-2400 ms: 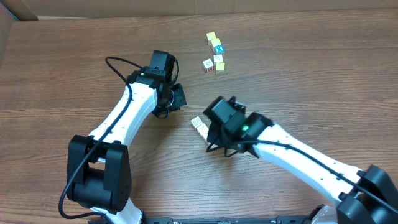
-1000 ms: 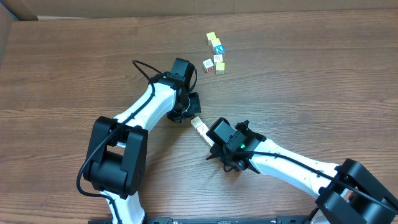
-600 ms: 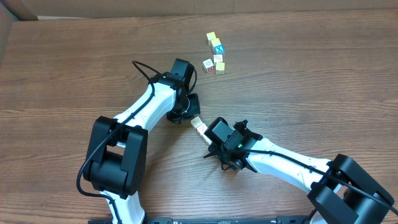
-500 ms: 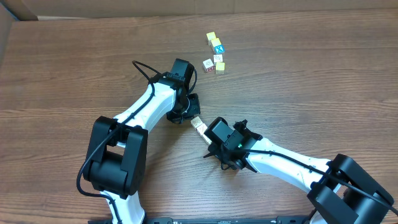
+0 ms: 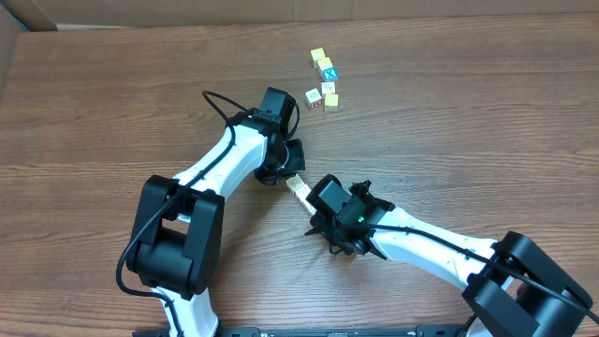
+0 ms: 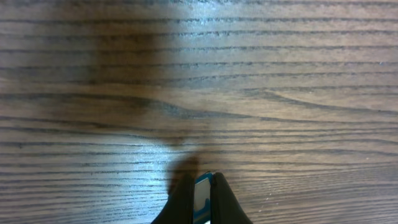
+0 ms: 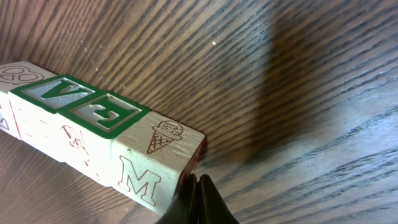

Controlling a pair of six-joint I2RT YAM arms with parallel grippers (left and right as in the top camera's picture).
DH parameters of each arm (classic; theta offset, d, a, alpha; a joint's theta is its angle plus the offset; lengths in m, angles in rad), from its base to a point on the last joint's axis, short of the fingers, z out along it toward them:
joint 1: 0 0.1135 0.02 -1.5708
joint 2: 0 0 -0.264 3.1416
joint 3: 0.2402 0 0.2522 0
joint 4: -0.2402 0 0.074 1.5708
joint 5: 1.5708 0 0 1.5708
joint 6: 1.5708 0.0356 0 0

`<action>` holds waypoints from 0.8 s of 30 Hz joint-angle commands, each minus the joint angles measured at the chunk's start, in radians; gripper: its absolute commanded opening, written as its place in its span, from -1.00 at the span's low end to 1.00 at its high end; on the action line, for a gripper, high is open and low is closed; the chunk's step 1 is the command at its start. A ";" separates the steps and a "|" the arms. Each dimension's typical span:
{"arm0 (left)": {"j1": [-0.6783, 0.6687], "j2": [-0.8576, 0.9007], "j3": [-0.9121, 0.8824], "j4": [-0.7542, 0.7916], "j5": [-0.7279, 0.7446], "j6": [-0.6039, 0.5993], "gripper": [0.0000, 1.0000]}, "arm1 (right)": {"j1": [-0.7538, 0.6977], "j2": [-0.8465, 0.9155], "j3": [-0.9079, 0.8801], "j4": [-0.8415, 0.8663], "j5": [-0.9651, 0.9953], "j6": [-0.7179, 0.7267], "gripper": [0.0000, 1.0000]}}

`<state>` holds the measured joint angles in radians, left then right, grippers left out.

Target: Flip 4 blocks

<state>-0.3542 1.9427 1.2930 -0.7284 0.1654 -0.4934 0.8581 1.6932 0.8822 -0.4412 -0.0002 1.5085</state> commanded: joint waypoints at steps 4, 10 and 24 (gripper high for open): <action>-0.008 0.016 0.010 0.008 0.020 0.023 -0.92 | 0.005 0.006 -0.006 0.006 -0.018 0.095 -0.92; -0.008 0.016 0.010 0.016 0.039 0.023 -0.92 | 0.006 0.006 -0.006 0.010 -0.025 0.116 -0.93; -0.005 0.016 0.012 0.042 0.034 0.023 -0.92 | 0.021 0.006 -0.006 0.012 -0.030 0.145 -0.93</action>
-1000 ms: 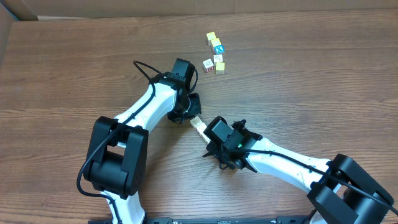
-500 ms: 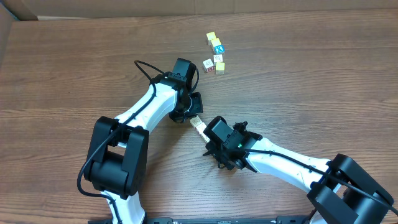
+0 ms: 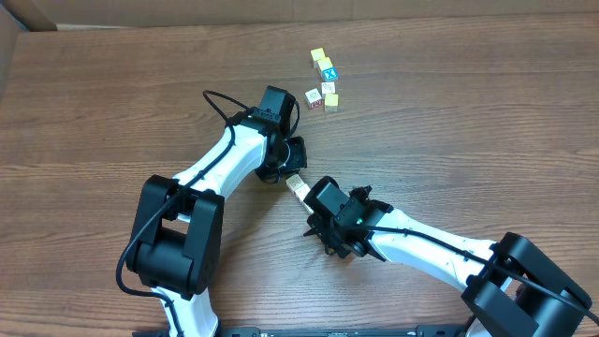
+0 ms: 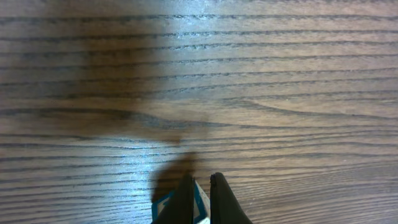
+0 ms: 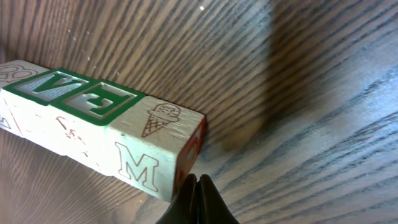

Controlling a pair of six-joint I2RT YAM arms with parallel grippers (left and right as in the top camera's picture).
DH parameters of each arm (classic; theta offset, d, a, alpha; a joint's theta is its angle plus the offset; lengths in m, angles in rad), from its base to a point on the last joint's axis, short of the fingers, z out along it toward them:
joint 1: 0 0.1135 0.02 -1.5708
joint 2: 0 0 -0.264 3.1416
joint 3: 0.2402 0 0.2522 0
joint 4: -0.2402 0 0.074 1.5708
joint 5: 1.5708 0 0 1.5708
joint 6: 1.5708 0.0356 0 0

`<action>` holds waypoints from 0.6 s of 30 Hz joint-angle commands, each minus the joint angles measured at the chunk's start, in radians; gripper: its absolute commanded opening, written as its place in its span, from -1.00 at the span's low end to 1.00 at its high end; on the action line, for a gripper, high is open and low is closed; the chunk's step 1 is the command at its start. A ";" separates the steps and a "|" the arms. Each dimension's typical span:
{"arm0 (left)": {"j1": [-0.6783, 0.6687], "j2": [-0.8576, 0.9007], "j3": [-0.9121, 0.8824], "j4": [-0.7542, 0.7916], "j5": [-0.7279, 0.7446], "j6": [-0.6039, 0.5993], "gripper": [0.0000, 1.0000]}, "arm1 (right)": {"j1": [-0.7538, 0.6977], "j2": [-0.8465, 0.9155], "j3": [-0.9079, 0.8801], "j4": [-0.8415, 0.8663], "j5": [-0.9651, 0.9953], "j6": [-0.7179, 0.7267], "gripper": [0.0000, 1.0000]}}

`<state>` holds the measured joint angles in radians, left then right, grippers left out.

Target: Flip 4 blocks

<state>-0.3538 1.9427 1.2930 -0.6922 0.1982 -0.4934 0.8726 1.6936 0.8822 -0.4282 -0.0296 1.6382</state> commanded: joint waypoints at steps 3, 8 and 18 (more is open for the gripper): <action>0.009 0.015 0.036 -0.005 0.005 0.023 -0.92 | 0.006 0.006 -0.006 -0.015 -0.002 0.015 -0.93; 0.030 0.015 0.113 -0.077 -0.014 0.031 -0.93 | 0.003 -0.014 -0.004 -0.054 0.002 0.003 -0.93; 0.024 0.022 0.089 -0.127 -0.078 0.030 -0.92 | 0.002 -0.026 -0.004 -0.062 0.099 -0.038 -0.93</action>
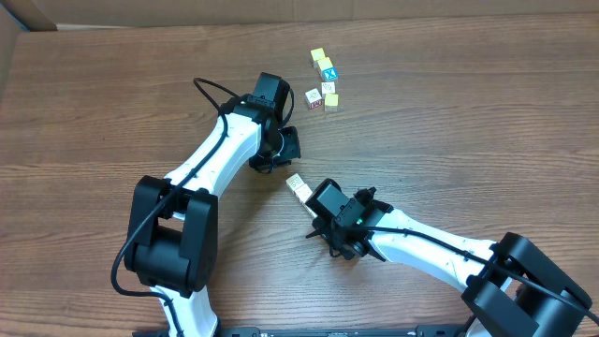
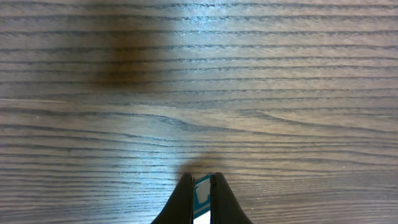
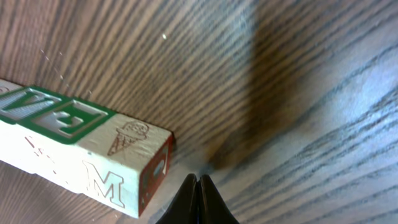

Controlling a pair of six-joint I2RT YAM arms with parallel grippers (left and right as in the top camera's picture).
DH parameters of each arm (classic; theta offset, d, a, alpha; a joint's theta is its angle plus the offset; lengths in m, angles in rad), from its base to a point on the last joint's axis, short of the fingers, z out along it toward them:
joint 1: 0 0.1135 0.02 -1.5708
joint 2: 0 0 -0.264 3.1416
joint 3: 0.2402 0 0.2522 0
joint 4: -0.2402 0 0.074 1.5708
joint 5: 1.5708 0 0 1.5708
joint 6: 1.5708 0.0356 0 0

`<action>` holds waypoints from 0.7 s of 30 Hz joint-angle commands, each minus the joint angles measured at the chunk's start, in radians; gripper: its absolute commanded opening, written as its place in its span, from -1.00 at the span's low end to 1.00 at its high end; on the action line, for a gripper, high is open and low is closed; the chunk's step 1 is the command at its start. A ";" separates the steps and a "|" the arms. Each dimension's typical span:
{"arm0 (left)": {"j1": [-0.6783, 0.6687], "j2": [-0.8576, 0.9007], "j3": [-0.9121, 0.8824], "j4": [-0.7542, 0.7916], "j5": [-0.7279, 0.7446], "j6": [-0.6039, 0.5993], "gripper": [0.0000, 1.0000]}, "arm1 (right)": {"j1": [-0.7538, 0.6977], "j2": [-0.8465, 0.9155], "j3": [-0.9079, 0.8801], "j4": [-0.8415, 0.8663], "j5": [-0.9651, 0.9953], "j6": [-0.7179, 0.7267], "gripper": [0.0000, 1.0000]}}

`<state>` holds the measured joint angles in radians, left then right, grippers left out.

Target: Flip 4 blocks

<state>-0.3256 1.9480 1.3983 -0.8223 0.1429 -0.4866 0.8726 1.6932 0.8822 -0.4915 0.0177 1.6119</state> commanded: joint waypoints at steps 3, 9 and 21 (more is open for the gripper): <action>-0.005 0.032 -0.038 0.016 -0.019 0.023 -0.92 | 0.002 -0.026 -0.004 0.003 0.060 -0.012 -0.93; -0.011 0.093 -0.040 0.023 0.043 0.023 -0.92 | 0.003 -0.026 -0.004 0.004 0.065 -0.012 -0.92; -0.009 0.100 -0.019 -0.005 0.119 0.065 -0.92 | 0.003 -0.009 -0.004 0.011 0.071 -0.015 -0.93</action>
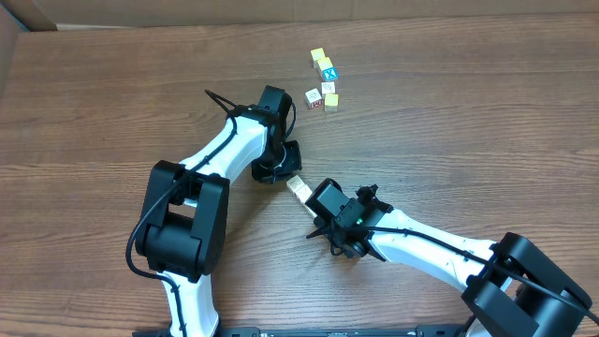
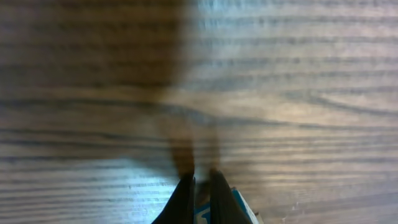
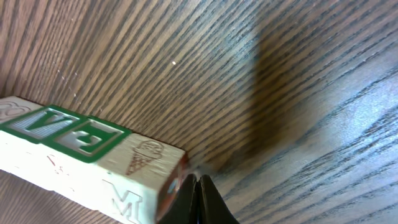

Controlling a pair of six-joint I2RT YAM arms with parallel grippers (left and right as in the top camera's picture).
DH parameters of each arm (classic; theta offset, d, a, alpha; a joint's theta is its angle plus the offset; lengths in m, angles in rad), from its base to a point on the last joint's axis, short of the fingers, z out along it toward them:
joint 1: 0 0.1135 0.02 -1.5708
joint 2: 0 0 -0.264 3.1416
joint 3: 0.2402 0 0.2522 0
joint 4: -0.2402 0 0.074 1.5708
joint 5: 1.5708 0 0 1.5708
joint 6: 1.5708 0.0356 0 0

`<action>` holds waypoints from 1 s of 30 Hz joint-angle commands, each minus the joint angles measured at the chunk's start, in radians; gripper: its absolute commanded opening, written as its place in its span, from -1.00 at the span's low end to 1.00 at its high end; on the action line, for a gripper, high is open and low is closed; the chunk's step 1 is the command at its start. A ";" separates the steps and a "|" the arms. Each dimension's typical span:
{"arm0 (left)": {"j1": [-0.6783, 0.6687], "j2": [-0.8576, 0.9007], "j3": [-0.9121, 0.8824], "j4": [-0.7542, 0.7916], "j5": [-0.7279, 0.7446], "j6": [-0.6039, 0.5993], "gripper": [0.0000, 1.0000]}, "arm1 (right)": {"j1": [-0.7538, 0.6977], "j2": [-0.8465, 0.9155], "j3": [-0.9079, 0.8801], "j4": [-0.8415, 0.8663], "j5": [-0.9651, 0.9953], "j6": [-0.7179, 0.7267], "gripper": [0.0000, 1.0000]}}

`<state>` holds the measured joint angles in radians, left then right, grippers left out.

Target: Flip 4 blocks

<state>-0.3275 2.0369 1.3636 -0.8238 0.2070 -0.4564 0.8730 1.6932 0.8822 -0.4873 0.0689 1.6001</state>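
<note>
A short row of white letter blocks point(image 1: 298, 187) lies at the table's middle. In the right wrist view the row point(image 3: 74, 134) shows green V and E faces, then an ice-cream block point(image 3: 146, 158) with an M side and a red end. My right gripper point(image 3: 198, 182) is shut, its tips against that red end; overhead it point(image 1: 311, 199) sits at the row's near end. My left gripper point(image 1: 284, 169) stands at the row's far end. Its fingers are nearly closed point(image 2: 202, 186) over a blue-edged block point(image 2: 241, 206) that pokes out to their right.
A loose cluster of several small blocks point(image 1: 324, 80), yellow, blue and white, lies at the back of the wooden table point(image 1: 468, 131). Both arms crowd the middle around the row. A cardboard edge shows at the far left corner.
My left gripper has come back down and right from the open wood to the row's far end, and the blue block now shows right of its fingers. My right fingertips touch the red end again.
At first both shut grippers stood at opposite ends of the row, a blue block showing behind the left fingers. Then the left arm was swung up and left, away from the row, with the right tips just off the red end. Now both are back at the ends.
</note>
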 commanded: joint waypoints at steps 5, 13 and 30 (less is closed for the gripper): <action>-0.008 0.011 0.016 0.004 0.053 0.035 -0.92 | 0.003 0.003 -0.004 0.028 0.019 -0.003 -0.93; -0.014 0.011 0.016 0.034 0.057 0.034 -0.92 | 0.003 0.006 -0.004 0.064 -0.023 0.030 -0.93; -0.062 0.011 0.016 0.089 0.056 0.022 -0.92 | 0.042 0.006 -0.004 0.094 -0.034 0.151 -0.93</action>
<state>-0.3767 2.0369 1.3685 -0.7303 0.2325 -0.4416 0.9169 1.6936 0.8764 -0.4118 0.0105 1.7283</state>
